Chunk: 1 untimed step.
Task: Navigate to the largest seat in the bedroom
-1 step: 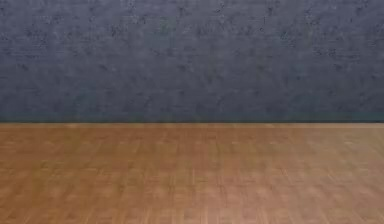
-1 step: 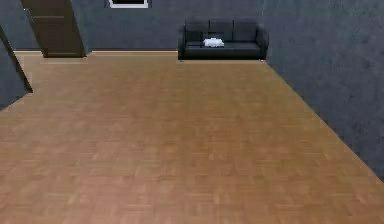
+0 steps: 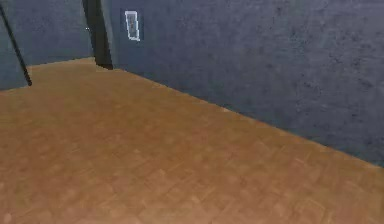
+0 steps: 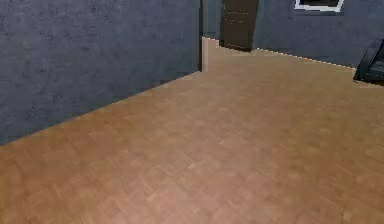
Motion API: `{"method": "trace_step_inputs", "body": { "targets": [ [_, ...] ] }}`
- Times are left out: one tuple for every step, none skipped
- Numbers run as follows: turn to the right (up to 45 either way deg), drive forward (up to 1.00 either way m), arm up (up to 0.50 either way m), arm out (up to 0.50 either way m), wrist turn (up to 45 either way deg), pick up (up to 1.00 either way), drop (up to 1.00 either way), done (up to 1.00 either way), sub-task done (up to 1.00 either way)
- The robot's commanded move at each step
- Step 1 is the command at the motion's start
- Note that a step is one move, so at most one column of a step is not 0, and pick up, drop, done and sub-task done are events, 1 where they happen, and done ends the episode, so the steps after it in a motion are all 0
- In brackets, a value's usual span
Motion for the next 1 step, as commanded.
{"method": "trace_step_inputs", "body": {
  "targets": [
    [-30.0, 0.0, 0.0, 0.0, 0.0, 0.0, 0.0, 0.0, 0.0]
  ]
}}
